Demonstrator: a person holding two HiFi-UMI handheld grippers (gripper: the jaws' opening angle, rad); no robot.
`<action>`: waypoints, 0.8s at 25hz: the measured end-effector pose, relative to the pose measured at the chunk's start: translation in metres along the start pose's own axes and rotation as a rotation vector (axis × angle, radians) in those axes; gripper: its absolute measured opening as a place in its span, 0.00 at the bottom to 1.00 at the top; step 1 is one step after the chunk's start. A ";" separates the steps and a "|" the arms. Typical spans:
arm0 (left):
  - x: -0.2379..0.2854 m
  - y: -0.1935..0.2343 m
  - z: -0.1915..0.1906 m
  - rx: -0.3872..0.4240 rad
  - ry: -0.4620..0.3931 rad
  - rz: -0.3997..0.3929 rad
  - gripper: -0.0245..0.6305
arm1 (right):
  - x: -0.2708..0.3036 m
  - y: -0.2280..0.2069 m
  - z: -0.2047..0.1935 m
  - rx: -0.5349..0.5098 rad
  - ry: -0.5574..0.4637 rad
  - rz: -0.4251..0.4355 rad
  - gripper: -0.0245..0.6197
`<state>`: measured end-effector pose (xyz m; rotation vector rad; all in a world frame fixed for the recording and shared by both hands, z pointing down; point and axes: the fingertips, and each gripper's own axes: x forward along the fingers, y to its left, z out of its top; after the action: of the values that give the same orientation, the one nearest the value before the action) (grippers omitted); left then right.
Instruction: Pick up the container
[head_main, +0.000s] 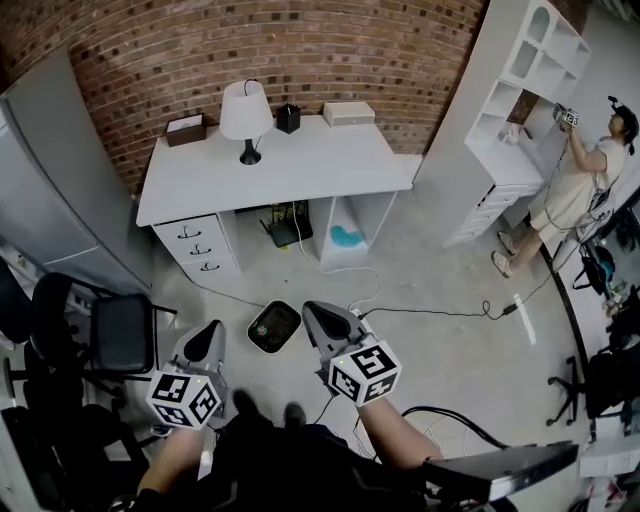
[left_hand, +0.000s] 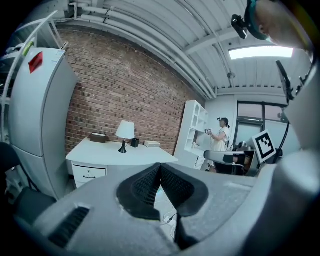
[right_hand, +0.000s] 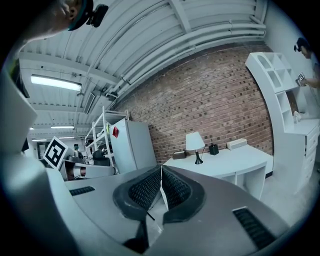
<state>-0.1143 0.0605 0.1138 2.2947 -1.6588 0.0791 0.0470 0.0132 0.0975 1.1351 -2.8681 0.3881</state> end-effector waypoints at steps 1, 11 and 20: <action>0.003 0.002 0.001 -0.002 -0.002 0.002 0.05 | 0.001 -0.004 0.001 -0.001 0.000 -0.005 0.05; 0.033 0.061 -0.005 -0.040 0.023 -0.025 0.05 | 0.046 -0.025 -0.009 -0.003 0.036 -0.093 0.05; 0.068 0.113 -0.009 -0.057 0.054 -0.073 0.05 | 0.099 -0.037 -0.031 0.016 0.076 -0.150 0.05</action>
<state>-0.1963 -0.0310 0.1615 2.2873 -1.5297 0.0763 -0.0024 -0.0720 0.1478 1.2979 -2.6984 0.4383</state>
